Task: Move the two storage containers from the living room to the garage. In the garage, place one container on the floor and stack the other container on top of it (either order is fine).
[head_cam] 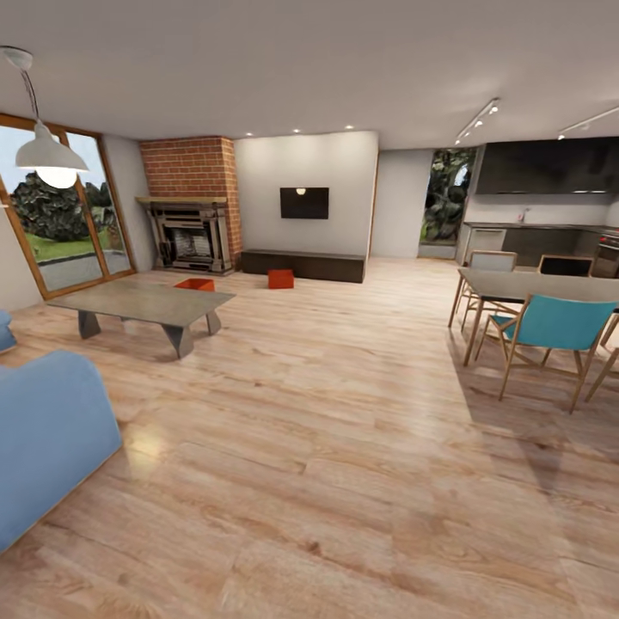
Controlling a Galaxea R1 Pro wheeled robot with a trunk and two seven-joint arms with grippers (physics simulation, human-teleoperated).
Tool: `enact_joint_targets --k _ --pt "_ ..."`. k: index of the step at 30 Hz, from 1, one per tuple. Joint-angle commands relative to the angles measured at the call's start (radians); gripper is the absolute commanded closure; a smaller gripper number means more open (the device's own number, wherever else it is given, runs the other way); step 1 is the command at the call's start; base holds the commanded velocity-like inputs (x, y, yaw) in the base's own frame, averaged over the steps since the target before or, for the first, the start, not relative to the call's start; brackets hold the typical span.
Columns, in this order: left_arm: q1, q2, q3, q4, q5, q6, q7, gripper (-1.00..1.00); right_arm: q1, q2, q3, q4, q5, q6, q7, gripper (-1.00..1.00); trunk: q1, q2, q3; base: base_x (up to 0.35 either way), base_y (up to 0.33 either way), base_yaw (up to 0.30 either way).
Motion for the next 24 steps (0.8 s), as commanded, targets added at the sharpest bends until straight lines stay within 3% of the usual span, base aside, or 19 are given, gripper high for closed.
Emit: enact_joint_targets --k 1,24 --pt "0.0 0.0 0.004 -0.001 0.003 0.001 0.001 -1.0 -0.001 0.0 0.008 0.003 -0.003 -0.005 -0.003 -1.0 0.001 0.0 -0.001 0.326 0.0 0.0" --pt "0.0 0.0 0.004 -0.001 0.003 0.002 0.001 -1.0 -0.001 0.001 0.008 0.003 -0.003 -0.005 -0.003 -1.0 0.001 0.0 -0.001 0.326 0.0 0.0"
